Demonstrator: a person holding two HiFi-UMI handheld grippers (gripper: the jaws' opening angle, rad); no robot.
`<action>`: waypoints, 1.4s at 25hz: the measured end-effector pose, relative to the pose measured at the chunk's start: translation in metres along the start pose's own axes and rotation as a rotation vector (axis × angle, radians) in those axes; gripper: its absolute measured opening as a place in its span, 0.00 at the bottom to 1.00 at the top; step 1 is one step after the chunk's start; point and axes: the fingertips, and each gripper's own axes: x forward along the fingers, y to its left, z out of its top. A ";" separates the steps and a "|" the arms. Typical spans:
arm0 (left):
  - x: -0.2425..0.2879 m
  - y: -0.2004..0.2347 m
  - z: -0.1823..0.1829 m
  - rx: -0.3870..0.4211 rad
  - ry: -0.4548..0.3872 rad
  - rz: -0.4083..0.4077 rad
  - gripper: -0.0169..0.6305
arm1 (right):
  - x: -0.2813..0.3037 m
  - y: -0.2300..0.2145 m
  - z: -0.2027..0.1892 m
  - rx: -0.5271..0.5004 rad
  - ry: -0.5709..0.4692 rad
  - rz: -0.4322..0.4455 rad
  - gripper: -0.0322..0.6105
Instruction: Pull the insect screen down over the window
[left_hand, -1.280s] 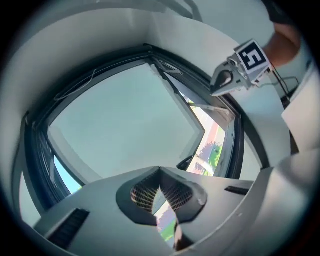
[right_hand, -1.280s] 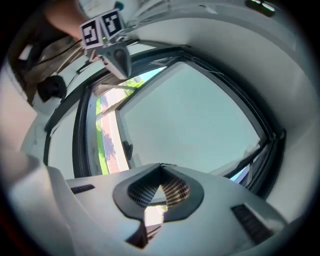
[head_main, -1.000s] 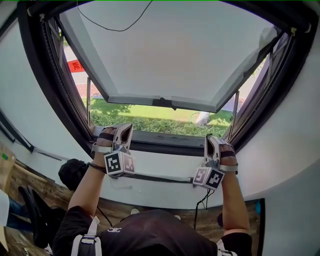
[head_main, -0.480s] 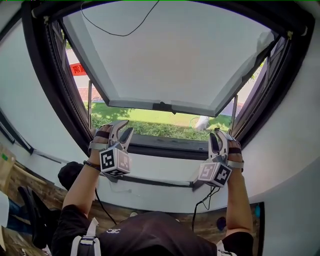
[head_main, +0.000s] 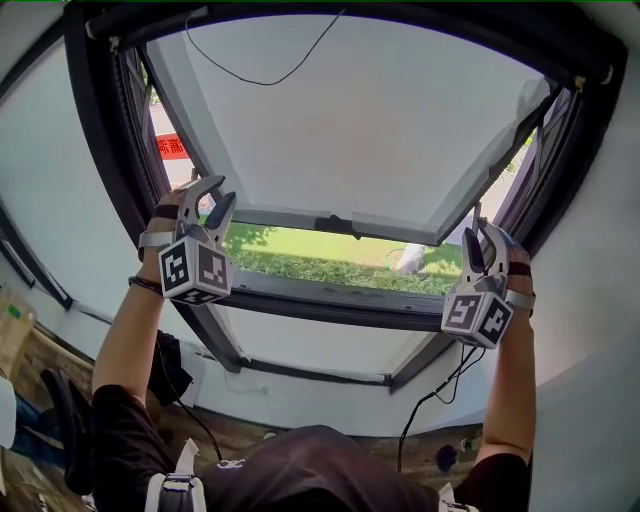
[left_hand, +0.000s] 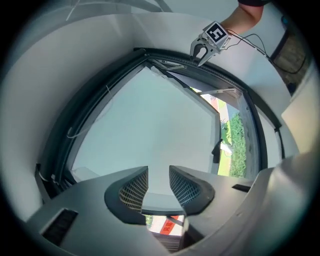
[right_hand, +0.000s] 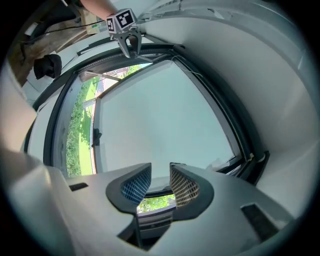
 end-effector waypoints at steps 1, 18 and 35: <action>0.000 0.018 0.003 0.019 -0.006 0.030 0.24 | 0.002 -0.013 0.003 -0.012 -0.005 -0.017 0.24; 0.004 0.248 0.021 0.196 0.019 0.337 0.21 | 0.026 -0.214 0.049 -0.020 -0.076 -0.336 0.25; 0.045 0.279 0.025 0.267 0.111 0.161 0.20 | 0.057 -0.283 0.068 -0.007 -0.036 -0.309 0.25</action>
